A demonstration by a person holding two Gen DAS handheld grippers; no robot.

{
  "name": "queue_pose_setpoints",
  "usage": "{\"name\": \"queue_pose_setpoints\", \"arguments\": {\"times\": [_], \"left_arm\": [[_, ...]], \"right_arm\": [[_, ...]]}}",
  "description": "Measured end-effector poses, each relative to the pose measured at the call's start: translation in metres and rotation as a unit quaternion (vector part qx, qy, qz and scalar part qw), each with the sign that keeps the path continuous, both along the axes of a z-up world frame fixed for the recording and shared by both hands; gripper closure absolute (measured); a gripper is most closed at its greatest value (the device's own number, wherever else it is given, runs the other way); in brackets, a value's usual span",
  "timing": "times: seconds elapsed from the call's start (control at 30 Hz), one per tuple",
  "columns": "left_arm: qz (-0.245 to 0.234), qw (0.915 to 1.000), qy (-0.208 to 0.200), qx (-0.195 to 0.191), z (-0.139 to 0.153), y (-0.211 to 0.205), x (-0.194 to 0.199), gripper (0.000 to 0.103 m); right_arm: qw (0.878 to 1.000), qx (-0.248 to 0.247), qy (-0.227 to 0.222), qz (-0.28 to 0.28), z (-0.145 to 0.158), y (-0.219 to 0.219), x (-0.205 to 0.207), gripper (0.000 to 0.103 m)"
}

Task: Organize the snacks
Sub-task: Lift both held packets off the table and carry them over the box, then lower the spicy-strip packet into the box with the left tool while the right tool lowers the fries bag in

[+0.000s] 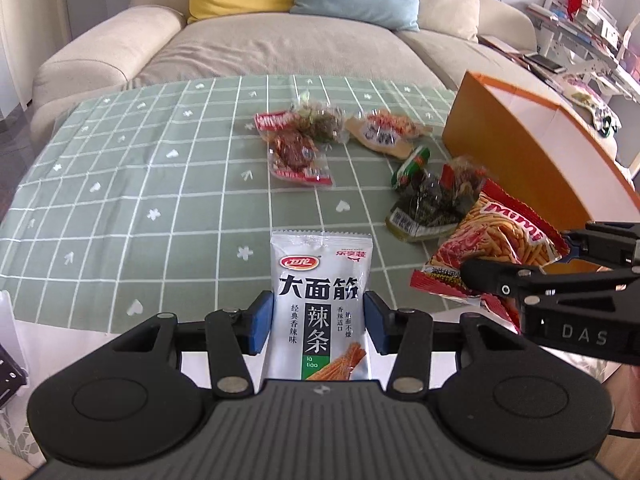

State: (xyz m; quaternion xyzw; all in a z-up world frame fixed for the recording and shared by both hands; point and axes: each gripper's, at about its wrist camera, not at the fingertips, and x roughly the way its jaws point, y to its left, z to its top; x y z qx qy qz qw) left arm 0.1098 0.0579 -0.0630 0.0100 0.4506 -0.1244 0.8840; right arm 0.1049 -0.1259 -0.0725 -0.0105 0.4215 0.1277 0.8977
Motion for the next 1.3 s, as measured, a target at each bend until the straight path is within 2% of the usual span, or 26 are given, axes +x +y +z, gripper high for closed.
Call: {"name": "queue_pose_setpoints", "arguments": {"times": [0.27,0.37,0.47,0.73,0.87,1.03,1.2,1.3], "left_arm": [[0.002,0.9997,-0.019,-0.017,0.048,-0.014,-0.002,0.049],[-0.006,0.9997,-0.013,-0.021,0.060,-0.027,0.002,0.049],[-0.013,0.9994,-0.004,-0.032,0.071,-0.044,0.009,0.049],[-0.031,0.9980,-0.011,-0.054,0.097,-0.105,0.028,0.049],[-0.048,0.9967,-0.007,-0.065,0.102,-0.136,0.039,0.049],[-0.079,0.9929,0.026,-0.085,0.097,-0.179,0.059,0.049],[-0.093,0.9885,0.072,-0.095,0.080,-0.216,0.086,0.049],[-0.096,0.9888,0.081,-0.080,0.069,-0.235,0.101,0.049]], "right_arm": [[1.000,-0.009,-0.029,-0.009,0.037,-0.016,-0.002,0.055],[1.000,-0.013,-0.025,-0.012,0.048,-0.028,0.001,0.055],[0.999,-0.022,-0.020,-0.010,0.057,-0.042,0.006,0.055],[0.998,-0.057,-0.034,-0.020,0.081,-0.094,0.015,0.055],[0.996,-0.071,-0.033,-0.035,0.090,-0.128,0.019,0.055],[0.995,-0.087,-0.020,-0.043,0.091,-0.168,0.026,0.055],[0.996,-0.085,0.013,-0.037,0.073,-0.199,0.040,0.055],[0.995,-0.087,0.029,-0.030,0.060,-0.209,0.046,0.055]]}}
